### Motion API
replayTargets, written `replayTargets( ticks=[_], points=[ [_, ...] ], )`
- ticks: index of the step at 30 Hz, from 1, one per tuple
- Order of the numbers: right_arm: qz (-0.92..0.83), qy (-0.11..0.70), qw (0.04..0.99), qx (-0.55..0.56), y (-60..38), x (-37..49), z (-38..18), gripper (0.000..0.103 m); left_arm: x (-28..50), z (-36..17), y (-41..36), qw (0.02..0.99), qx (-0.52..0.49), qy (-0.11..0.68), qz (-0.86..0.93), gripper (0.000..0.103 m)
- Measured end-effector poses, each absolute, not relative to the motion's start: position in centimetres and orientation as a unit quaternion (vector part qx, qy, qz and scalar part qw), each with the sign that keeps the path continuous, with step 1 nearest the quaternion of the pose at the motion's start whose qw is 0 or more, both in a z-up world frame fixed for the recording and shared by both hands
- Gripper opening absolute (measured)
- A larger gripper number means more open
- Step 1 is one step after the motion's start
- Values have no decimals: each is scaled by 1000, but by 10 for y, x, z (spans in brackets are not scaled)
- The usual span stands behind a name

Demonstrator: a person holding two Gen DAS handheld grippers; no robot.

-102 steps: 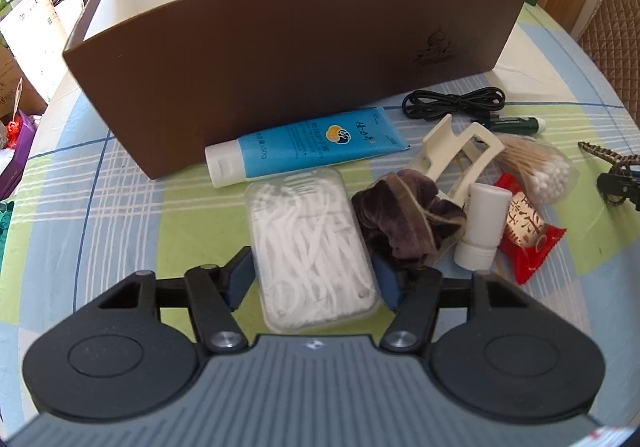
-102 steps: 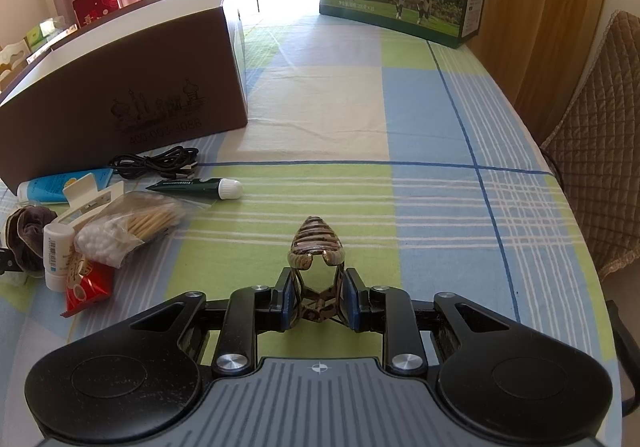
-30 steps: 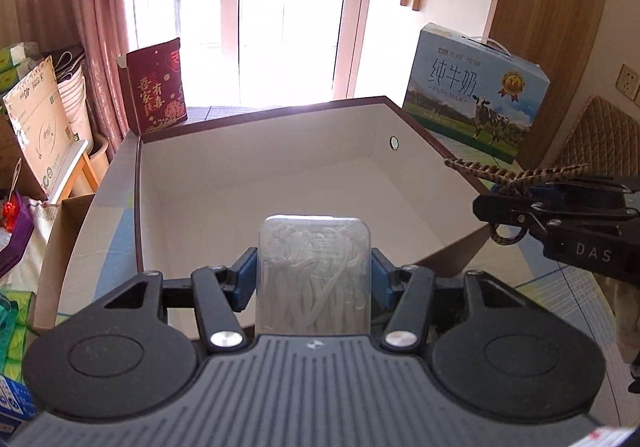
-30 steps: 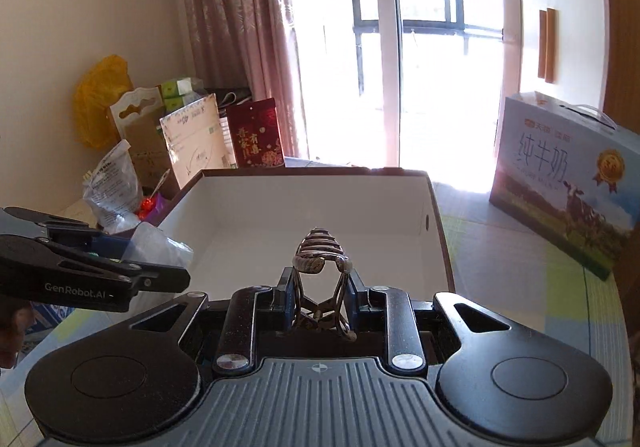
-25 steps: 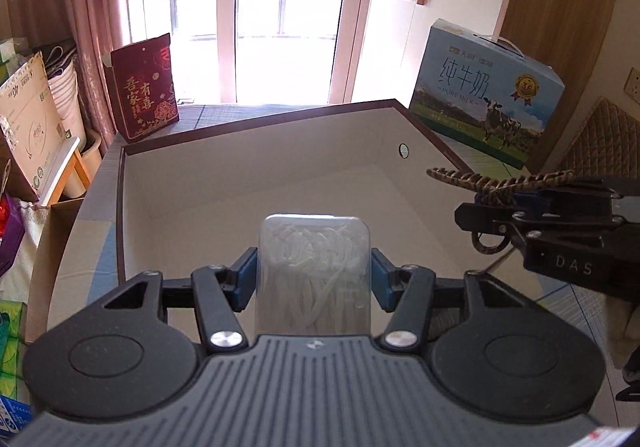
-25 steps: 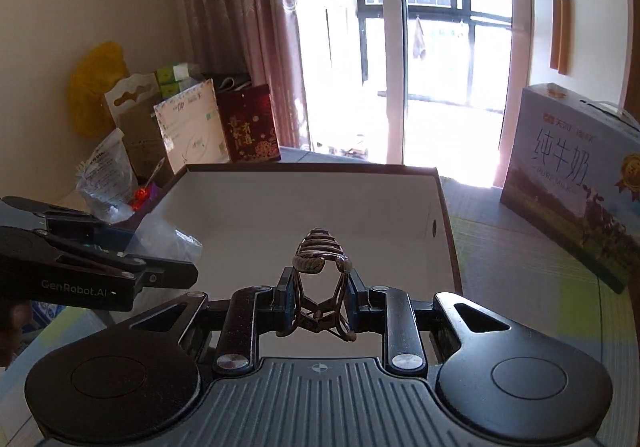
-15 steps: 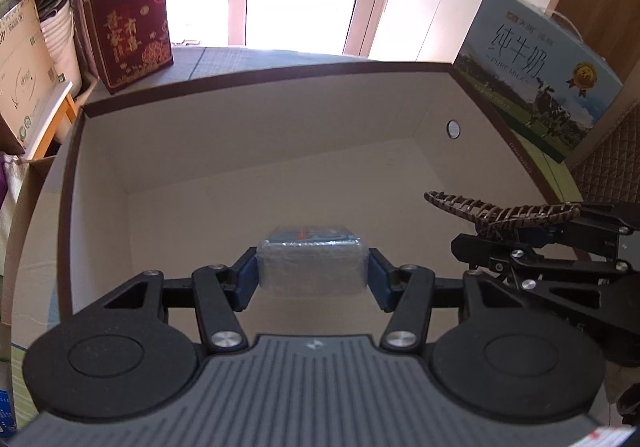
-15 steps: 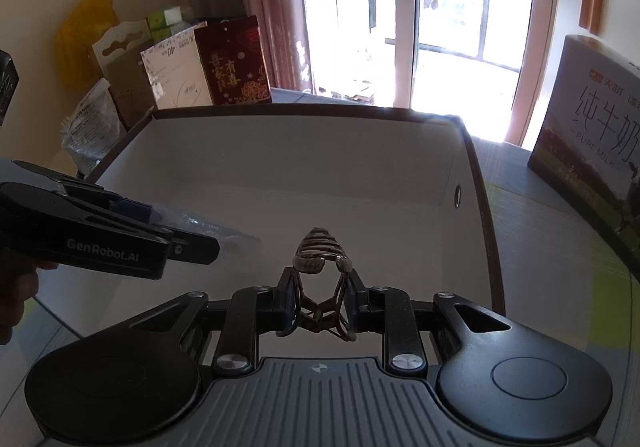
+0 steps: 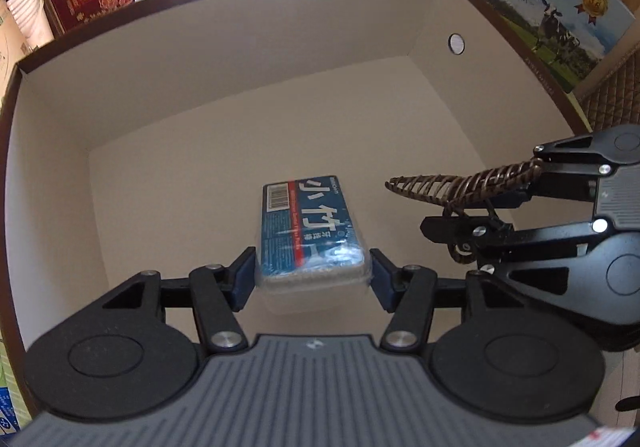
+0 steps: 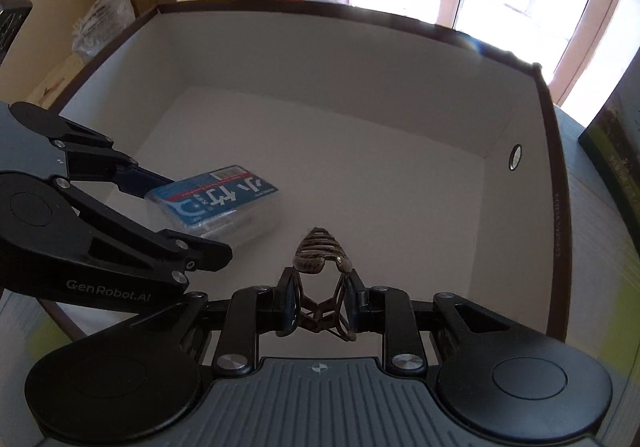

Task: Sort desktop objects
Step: 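Carry both items over the brown box and open both tools to drop them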

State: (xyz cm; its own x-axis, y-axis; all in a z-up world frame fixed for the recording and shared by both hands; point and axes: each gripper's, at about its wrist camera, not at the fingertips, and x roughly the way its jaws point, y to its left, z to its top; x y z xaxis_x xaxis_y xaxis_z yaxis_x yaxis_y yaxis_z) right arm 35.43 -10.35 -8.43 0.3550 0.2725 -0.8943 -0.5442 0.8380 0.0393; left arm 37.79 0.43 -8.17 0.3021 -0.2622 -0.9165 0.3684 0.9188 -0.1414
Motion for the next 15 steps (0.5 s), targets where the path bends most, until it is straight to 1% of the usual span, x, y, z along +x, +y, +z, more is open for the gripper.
replayTargets(
  ticks=[5,7,8,9,10,11,12,13,14,15],
  points=[
    [261,530,794,-145,-98,361,-89,22,383,-85,7,792,52,575,-197,53],
    [263,530,793,-145,-98,362,-87,22,383,-84,8,794,57,574,-190,56],
    [263,531,792,-147,-98,362,-87,23,383,-84,9,796,58,573,-188,61],
    [262,531,792,-150,-98,361,-88,26,382,-83,10,797,60,572,-186,66],
    [261,529,793,-152,-99,361,-88,28,382,-82,11,798,61,571,-182,68],
    [260,528,794,-151,-100,361,-87,30,381,-80,13,800,64,569,-178,73],
    [259,527,796,-149,-101,360,-86,34,380,-79,15,802,68,567,-175,77],
    [257,526,797,-148,-103,360,-86,40,379,-78,16,804,72,564,-172,78],
    [255,524,799,-148,-104,359,-84,43,378,-76,18,806,75,562,-169,80],
    [254,521,801,-149,-105,357,-83,48,377,-75,20,807,77,561,-167,82]
  ],
)
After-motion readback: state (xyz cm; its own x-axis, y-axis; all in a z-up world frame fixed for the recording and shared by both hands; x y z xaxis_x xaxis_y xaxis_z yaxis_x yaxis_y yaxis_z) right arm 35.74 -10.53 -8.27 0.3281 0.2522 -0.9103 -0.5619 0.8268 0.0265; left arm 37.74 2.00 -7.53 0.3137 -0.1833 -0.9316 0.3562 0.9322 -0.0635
